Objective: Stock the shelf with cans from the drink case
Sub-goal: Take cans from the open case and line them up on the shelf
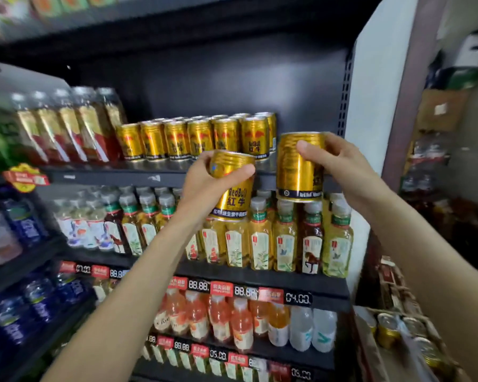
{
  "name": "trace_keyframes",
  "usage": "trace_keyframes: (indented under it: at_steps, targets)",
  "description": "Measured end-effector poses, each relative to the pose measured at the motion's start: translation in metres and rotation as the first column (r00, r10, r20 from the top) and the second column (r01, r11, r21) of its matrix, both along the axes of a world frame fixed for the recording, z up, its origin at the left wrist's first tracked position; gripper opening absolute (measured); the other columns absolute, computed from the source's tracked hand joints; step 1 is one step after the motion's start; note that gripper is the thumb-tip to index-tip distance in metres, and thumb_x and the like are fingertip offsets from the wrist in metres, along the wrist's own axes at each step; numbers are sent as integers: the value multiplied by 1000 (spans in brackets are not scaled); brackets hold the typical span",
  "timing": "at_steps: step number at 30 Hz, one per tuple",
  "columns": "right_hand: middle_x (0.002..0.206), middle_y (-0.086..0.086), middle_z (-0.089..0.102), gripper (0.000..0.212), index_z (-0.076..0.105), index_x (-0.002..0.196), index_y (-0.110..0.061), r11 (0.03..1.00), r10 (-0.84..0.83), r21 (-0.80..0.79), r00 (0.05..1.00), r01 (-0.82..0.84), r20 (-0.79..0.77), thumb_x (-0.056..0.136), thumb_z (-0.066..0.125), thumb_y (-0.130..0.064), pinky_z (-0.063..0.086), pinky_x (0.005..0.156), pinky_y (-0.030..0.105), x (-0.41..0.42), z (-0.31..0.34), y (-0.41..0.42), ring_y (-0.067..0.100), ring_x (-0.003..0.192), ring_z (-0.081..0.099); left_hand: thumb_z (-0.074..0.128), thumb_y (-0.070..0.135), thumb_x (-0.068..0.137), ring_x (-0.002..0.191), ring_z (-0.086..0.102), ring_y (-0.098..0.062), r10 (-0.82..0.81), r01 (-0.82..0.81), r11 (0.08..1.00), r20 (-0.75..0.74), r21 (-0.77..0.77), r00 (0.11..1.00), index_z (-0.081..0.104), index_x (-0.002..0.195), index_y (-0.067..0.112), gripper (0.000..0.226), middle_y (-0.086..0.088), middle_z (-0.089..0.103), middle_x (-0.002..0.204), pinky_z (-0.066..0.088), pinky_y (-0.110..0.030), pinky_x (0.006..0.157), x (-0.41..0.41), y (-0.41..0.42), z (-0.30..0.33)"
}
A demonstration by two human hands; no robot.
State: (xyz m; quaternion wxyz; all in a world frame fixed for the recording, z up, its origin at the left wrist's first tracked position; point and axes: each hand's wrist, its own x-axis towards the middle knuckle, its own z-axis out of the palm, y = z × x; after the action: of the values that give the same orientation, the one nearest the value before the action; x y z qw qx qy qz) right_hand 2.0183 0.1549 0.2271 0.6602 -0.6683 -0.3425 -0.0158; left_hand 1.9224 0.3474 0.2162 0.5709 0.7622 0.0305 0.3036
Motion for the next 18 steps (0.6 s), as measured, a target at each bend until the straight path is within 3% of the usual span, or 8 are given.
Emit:
trace_keyframes:
  at_steps: [5,7,12,18]
  targets:
    - [101,-4,68,47,61,107,-19,996,-74,-46,996,76,46,69,71,-44,46,80,23,52,40,3,10,95,64,73,45,63,81,66,4,-44,30,991,104,128,994,60,87,38,28,19,67,88,53,-19,74,34,3,32]
    - [101,-1,67,38,60,106,-18,991,-115,-66,992,118,56,75,72,-36,47,84,25,79,48,1,15,97,63,72,48,61,85,65,4,-99,79,978,94,195,991,62,92,38,34,17,68,93,52,-19,76,54,-1,44]
    - [111,5,63,51,54,121,-10,973,-168,-146,982,178,81,79,71,-34,47,82,27,128,57,-6,19,101,60,77,43,68,96,59,3,-92,70,918,40,391,995,61,112,29,49,14,65,104,47,-15,76,113,-12,63]
    - [100,-1,62,38,55,107,-17,967,-172,-164,975,194,137,78,73,-33,48,72,21,167,62,-8,14,92,60,80,44,66,103,58,-7,35,-4,792,-39,610,999,61,112,26,53,11,64,110,47,-24,83,157,-8,74]
